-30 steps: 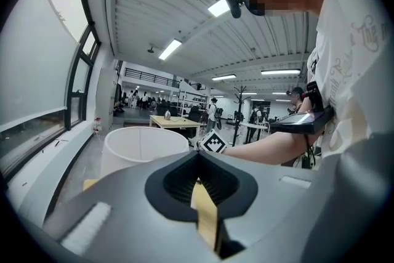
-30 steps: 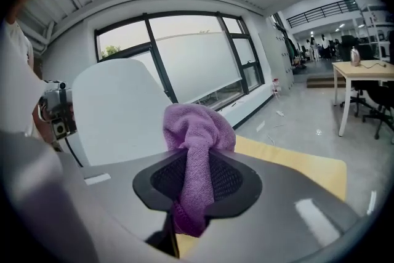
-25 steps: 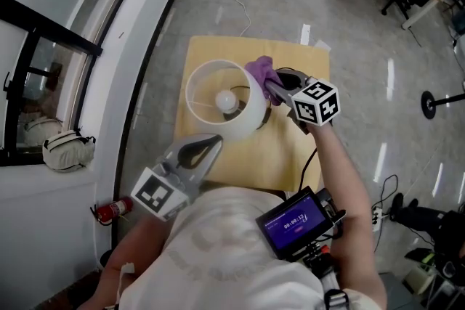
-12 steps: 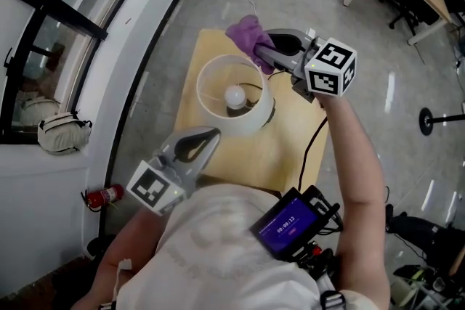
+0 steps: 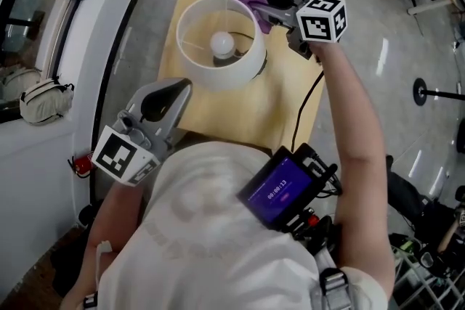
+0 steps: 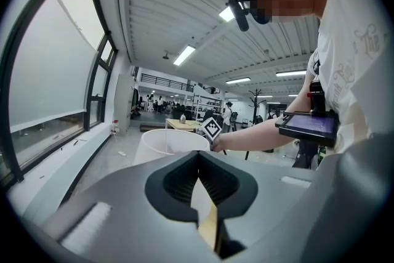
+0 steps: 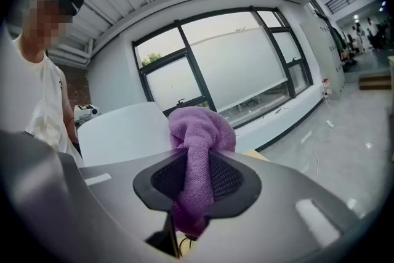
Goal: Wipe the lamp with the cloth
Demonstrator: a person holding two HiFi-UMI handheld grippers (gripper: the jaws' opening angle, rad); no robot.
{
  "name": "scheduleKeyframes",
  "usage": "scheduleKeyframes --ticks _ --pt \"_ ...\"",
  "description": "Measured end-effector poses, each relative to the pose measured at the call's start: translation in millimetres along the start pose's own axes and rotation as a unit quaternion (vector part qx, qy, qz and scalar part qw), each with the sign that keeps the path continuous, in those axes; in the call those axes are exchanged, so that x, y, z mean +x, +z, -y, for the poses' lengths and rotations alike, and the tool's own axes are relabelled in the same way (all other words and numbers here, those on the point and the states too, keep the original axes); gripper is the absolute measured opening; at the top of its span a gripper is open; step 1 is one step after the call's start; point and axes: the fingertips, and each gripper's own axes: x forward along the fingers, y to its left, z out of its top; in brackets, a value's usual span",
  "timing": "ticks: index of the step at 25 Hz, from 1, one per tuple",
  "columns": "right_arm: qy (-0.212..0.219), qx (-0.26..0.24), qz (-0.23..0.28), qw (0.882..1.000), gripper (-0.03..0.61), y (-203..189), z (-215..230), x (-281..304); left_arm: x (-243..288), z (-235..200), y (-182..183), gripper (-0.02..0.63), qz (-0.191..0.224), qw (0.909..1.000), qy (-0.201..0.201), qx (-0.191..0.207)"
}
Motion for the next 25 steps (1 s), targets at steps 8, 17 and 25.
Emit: scheduleKeyframes --ticks 8,17,25 --pt "-0.031 0.048 -0.051 0.997 0.1 -59 31 -2 4 -9 1 0.0 -0.001 1.0 0.001 -0.006" --pt "-0.051 0.002 -0.058 0.997 0.101 -46 41 -5 6 -16 3 0.001 0.005 1.0 -0.001 -0.004" --pt "0.107 -0.085 0.08 0.987 0.101 92 -32 5 3 -27 6 0.0 0.013 0.9999 0.007 -0.003"
